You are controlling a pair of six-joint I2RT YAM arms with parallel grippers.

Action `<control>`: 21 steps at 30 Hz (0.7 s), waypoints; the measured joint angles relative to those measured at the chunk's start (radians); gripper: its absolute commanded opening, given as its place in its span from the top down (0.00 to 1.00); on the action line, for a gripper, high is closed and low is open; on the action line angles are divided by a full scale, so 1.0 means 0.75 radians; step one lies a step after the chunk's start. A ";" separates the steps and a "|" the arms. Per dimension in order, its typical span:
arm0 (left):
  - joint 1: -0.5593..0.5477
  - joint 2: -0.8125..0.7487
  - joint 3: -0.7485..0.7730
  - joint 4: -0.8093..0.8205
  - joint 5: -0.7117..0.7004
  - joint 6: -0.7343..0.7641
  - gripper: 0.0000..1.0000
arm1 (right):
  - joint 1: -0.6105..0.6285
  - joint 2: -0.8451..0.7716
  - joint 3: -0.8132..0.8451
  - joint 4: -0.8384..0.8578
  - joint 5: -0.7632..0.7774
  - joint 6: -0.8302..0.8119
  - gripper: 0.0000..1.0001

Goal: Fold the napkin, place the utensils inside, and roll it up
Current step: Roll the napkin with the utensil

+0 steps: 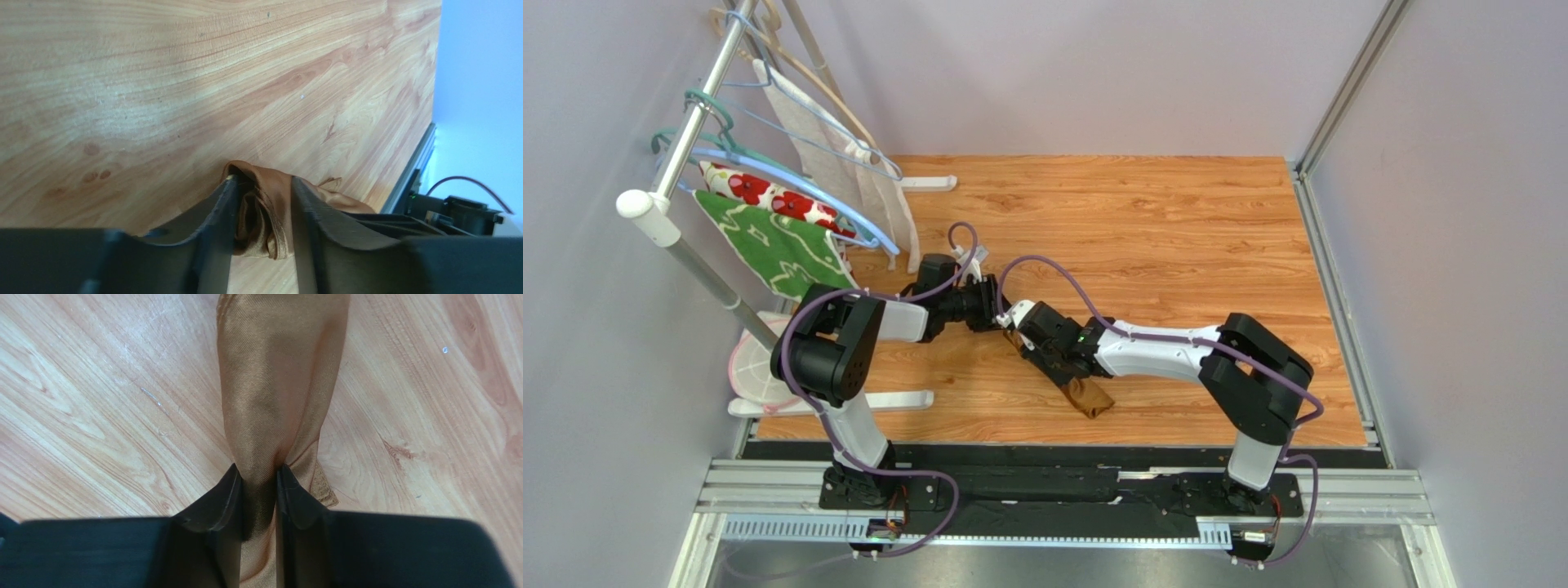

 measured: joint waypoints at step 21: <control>0.020 -0.082 -0.021 0.015 -0.019 0.012 0.38 | -0.490 0.015 -0.135 0.213 -1.041 0.086 0.90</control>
